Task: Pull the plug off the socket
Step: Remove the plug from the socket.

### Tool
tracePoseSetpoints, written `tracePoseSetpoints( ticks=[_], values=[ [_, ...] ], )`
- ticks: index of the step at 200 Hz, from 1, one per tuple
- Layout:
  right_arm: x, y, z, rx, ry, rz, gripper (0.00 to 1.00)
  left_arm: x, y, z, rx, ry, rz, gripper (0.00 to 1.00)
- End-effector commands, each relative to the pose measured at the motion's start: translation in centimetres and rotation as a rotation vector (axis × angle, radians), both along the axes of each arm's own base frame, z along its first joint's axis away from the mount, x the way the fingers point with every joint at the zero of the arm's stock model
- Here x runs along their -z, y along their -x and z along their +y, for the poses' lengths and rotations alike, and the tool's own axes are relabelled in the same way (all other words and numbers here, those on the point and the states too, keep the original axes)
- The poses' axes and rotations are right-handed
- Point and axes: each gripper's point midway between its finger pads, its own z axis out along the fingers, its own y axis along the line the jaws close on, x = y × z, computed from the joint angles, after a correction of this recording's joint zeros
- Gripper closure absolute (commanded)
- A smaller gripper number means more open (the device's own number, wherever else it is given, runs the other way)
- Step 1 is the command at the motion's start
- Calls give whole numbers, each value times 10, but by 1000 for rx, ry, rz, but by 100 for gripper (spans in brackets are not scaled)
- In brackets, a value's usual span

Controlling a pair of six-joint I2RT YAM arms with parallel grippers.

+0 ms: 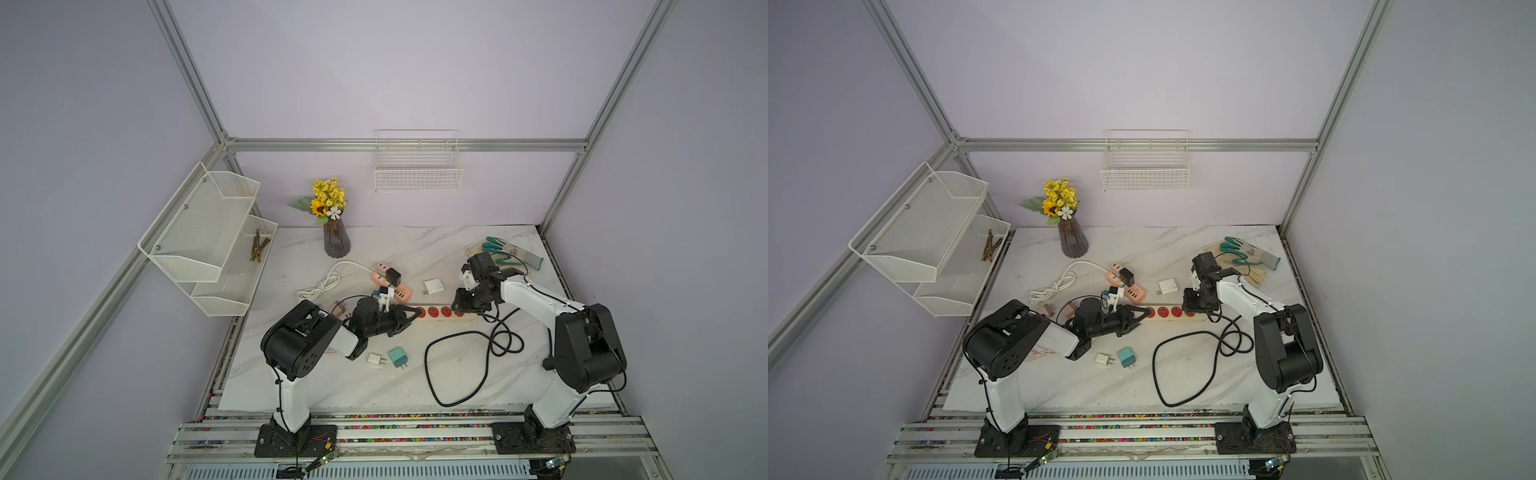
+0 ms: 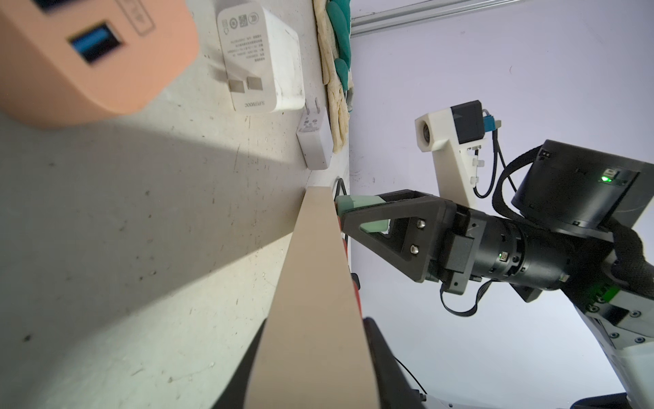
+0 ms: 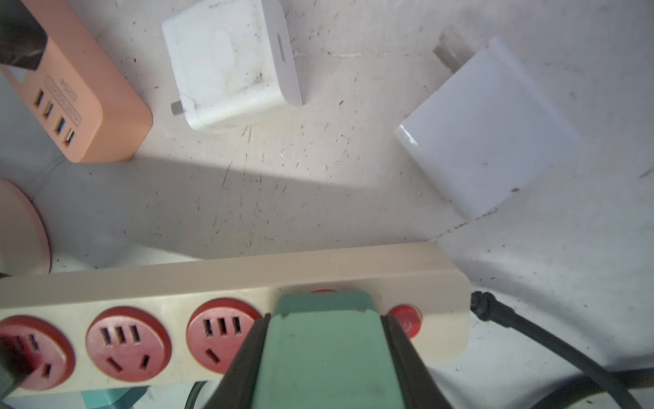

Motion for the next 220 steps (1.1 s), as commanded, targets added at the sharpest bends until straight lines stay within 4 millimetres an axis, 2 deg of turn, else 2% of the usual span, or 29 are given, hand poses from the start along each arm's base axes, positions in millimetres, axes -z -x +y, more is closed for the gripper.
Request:
tracePoseSetpoints(
  ticks=[1, 35, 65, 97, 127, 144, 164, 208, 220],
  values=[
    [-13, -16, -6, 26, -83, -49, 100, 105, 42, 44, -41, -327, 261, 100],
    [-25, -19, 3, 13, -157, -54, 100, 106, 42, 44, -39, -334, 267, 100],
    [-28, -14, 10, -37, 16, -70, 100, 107, 41, 44, -38, -345, 274, 100],
    [-39, -24, -16, 20, 150, -100, 100, 111, 44, 48, -39, -371, 290, 100],
    [-56, -33, -7, 21, -52, -111, 100, 115, 45, 51, -47, -375, 302, 100],
    [-64, -34, -3, 20, -100, -115, 100, 115, 45, 51, -46, -378, 304, 100],
    [-73, -32, 11, -7, -226, -110, 100, 115, 45, 49, -40, -374, 305, 100],
    [-78, -32, 16, -16, -282, -105, 100, 117, 44, 49, -37, -381, 311, 100],
    [-72, -32, 7, 1, -180, -103, 100, 118, 44, 49, -37, -383, 314, 100]
  ],
)
